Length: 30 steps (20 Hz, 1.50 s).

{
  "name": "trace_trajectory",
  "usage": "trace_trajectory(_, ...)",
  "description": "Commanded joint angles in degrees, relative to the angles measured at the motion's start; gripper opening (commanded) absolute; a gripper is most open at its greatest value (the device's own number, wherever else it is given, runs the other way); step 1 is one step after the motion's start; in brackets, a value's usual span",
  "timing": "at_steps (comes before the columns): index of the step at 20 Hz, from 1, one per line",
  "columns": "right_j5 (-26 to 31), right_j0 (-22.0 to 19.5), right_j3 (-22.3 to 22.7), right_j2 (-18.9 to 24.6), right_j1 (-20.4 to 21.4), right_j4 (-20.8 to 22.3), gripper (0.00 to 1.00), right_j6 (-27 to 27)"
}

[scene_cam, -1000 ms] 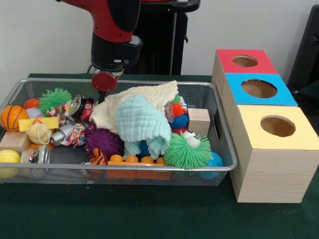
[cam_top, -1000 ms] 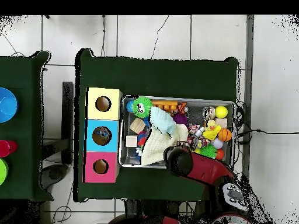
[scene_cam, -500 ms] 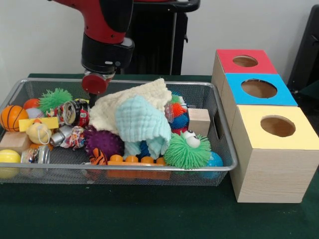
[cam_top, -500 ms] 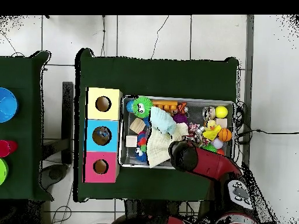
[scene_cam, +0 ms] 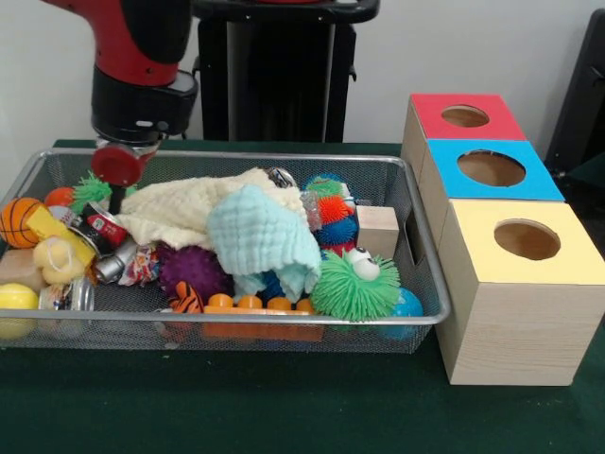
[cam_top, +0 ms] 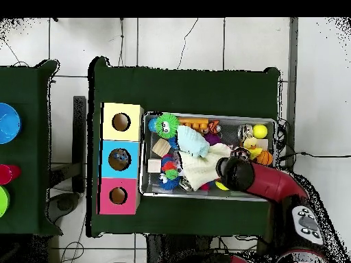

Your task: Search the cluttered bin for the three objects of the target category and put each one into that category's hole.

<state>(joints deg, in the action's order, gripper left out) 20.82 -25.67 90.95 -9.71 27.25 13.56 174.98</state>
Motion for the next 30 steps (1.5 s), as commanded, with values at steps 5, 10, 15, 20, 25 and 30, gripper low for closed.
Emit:
trace_trajectory(5, 9.5, -7.8, -18.4, 11.5, -2.1, 11.2, 0.00, -25.8)
trace_trajectory(10, 9.3, -8.9, -20.5, 13.1, -2.2, 14.4, 0.00, -27.2)
trace_trajectory(15, 9.4, -10.8, -22.5, 16.1, -2.2, 16.5, 0.00, -31.3)
trace_trajectory(20, 12.9, -12.7, -25.9, 20.5, -1.5, 18.9, 0.00, -39.7)
trace_trajectory(25, 13.2, -11.8, -23.2, 19.4, -0.1, 18.5, 0.00, -35.1)
trace_trajectory(30, 14.2, -14.3, -26.3, 22.4, -1.4, 19.0, 0.00, -41.1)
